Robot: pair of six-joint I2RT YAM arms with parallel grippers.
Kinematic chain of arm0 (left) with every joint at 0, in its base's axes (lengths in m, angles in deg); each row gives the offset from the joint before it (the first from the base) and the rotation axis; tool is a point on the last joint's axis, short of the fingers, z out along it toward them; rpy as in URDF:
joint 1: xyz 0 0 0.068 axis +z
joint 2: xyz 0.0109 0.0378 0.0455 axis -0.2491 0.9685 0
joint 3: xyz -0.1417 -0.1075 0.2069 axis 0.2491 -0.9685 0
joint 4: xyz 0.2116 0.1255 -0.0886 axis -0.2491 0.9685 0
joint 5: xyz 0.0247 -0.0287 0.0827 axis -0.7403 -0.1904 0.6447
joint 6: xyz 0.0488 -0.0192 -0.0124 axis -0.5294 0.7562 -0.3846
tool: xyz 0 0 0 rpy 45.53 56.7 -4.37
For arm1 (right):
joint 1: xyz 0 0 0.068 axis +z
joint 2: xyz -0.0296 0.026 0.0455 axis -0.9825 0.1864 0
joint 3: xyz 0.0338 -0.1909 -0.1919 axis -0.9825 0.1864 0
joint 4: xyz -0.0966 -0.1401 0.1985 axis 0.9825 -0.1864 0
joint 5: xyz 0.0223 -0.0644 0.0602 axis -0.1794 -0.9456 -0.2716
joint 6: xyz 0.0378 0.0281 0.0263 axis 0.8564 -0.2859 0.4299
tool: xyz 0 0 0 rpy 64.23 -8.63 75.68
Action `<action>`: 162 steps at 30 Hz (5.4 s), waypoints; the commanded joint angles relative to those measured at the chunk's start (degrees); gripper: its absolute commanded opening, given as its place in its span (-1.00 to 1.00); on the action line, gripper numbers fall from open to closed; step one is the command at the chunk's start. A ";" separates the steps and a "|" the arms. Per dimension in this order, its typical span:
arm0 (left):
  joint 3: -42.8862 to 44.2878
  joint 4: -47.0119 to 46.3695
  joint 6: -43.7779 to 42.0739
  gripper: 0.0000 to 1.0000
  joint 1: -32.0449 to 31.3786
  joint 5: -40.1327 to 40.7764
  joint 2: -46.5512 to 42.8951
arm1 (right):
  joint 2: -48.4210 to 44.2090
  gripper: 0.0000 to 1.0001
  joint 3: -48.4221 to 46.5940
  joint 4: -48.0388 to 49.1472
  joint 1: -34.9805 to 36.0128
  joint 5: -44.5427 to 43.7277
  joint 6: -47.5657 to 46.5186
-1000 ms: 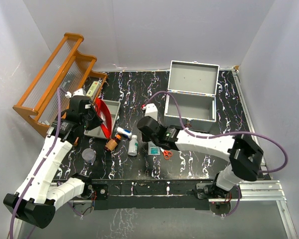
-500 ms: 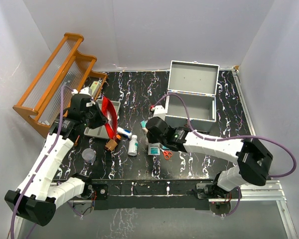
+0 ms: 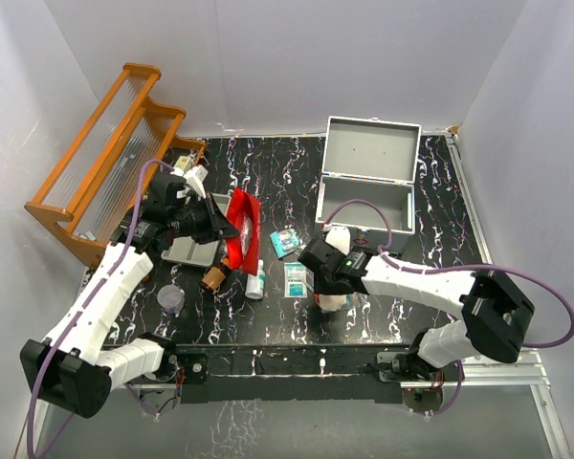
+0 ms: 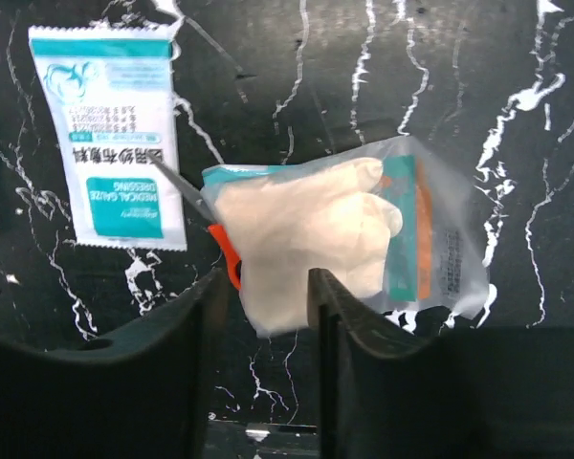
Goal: Organize the medicine kit
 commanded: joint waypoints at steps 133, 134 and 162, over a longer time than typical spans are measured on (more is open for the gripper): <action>-1.81 -2.28 2.73 -1.00 -2.66 -5.91 6.11 | 19.13 -0.62 -11.73 3.77 -8.14 -3.96 10.96; -1.80 -2.26 2.72 -1.00 -2.66 -5.84 6.08 | 19.15 -0.62 -11.73 3.77 -8.13 -3.93 10.96; -1.03 -4.07 5.23 -1.00 -3.58 -7.54 6.58 | -5.54 -1.00 -7.47 14.07 -7.52 6.77 -3.82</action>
